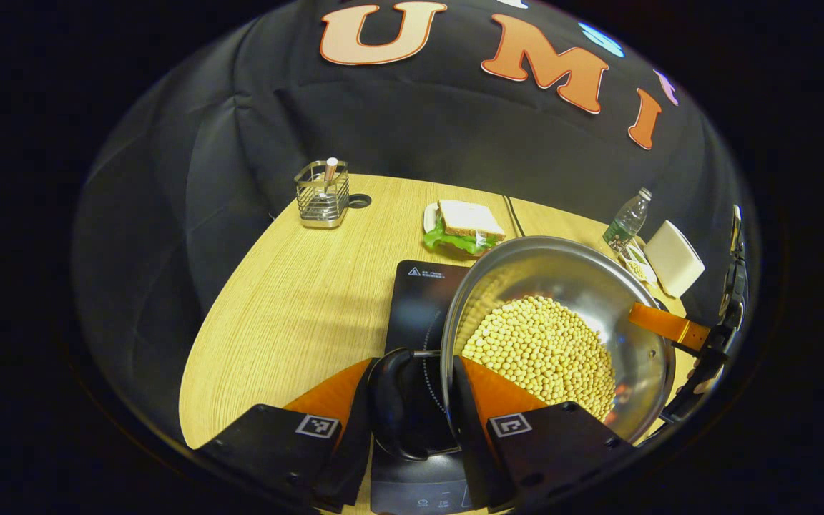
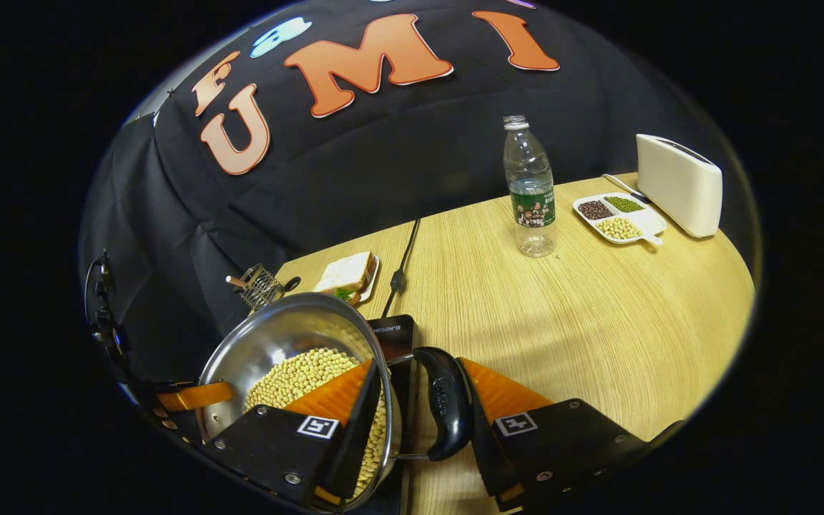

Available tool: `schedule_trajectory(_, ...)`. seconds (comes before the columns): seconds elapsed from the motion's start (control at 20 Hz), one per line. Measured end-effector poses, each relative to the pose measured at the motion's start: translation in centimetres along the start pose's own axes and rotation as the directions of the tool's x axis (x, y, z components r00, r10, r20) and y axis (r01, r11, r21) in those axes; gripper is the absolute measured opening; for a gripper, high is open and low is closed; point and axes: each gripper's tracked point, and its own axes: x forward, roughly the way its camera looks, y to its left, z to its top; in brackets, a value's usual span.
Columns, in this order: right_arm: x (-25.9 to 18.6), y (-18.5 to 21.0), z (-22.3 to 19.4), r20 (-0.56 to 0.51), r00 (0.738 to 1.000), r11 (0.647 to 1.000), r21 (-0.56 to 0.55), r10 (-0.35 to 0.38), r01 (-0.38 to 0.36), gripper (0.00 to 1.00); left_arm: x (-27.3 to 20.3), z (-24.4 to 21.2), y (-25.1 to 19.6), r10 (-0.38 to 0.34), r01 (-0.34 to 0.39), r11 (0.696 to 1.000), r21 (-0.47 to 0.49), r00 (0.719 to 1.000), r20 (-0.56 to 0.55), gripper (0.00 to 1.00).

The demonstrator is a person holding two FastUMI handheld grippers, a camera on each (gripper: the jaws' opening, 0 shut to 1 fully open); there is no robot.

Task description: First push the handle of the pot to place it horizontally, then grasp the pot with both hands and set it on the induction cooktop.

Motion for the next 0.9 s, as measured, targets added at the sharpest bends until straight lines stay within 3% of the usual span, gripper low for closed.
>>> schedule_trajectory(0.3, -0.1, 0.3, 0.7, 0.034, 0.999, 1.000, -0.003, 0.008, -0.008, 0.67, -0.6, 0.5, 0.0, 0.000, 0.000, 1.000, 0.003, 1.000, 0.027, 0.65)
schedule_trajectory(0.4, -0.5, -0.2, 1.4, 0.057, 0.998, 0.999, -0.026, -0.017, 0.018, 0.74, -1.6, 1.8, 0.5, 0.026, -0.027, 1.000, 0.011, 0.996, 0.089, 0.75)
schedule_trajectory(0.45, -1.0, -0.6, 1.7, 0.069, 0.997, 0.999, -0.030, -0.026, 0.028, 0.82, -2.2, 2.5, 0.9, 0.051, -0.054, 0.998, 0.020, 0.991, 0.128, 0.92)
schedule_trajectory(0.5, -1.4, -0.8, 2.1, 0.083, 0.996, 0.999, -0.032, -0.029, 0.031, 0.87, -2.8, 3.4, 1.0, 0.065, -0.071, 0.997, 0.030, 0.985, 0.162, 0.99)
schedule_trajectory(0.6, -2.7, -1.1, 3.2, 0.115, 0.993, 0.999, -0.035, -0.025, 0.030, 0.95, -5.2, 5.4, 0.8, 0.087, -0.102, 0.994, 0.050, 0.965, 0.246, 0.98)
schedule_trajectory(0.9, -9.1, -2.6, 8.1, 0.265, 0.964, 0.995, -0.087, -0.023, 0.048, 0.95, -12.4, 9.9, -3.8, 0.071, -0.125, 0.988, 0.087, 0.884, 0.462, 0.98)
